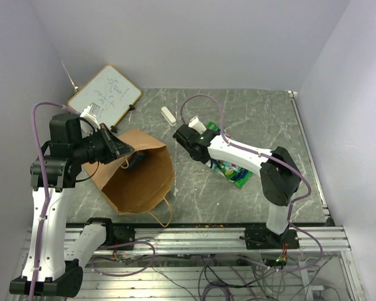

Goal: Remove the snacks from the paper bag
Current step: Place the snack at the center of the board.

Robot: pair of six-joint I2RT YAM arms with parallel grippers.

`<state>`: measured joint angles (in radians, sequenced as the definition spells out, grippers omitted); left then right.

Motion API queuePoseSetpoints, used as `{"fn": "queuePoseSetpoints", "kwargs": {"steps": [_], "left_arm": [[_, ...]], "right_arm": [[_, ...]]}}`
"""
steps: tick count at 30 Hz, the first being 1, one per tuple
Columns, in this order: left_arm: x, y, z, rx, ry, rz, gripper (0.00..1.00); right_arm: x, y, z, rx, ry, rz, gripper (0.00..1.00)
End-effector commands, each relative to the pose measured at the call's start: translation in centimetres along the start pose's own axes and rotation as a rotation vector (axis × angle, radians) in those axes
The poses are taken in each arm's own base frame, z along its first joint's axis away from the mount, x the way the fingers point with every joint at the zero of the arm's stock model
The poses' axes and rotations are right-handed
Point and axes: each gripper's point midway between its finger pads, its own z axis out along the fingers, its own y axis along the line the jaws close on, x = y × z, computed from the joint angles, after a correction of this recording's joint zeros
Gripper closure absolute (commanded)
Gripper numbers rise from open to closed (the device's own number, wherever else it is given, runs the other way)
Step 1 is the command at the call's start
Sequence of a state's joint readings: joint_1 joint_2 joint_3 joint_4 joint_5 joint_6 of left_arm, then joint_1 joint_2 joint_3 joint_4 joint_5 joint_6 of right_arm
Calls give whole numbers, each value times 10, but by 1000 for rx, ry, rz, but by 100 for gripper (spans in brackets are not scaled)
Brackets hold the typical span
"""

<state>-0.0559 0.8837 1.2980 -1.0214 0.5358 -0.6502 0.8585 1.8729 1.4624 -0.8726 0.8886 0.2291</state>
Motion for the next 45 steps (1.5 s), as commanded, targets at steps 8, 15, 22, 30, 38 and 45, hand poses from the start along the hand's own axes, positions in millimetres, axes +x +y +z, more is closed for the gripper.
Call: {"fn": "queuePoseSetpoints", "kwargs": {"steps": [8,15,22,30,38,45], "left_arm": [[-5,-8,-3,31,-23,18,93],[-7,-9,-2,35,-22,24,93],[-7,-9,-2,34,-20,29,93],[-5,-7,3,45,-11,14,93],[-4,-7,3,44,-10,16,93],[-7,-9,4,52,-10,14,93]], "right_arm": [[-2,30,17,-10,-31,79,80],[1,29,20,2,-34,54,67],[-1,22,2,-79,-47,94,59],[-10,11,-12,-108,-84,103,53],[-34,9,-31,-204,-134,124,39],[-85,0,-47,-296,-275,222,19]]}}
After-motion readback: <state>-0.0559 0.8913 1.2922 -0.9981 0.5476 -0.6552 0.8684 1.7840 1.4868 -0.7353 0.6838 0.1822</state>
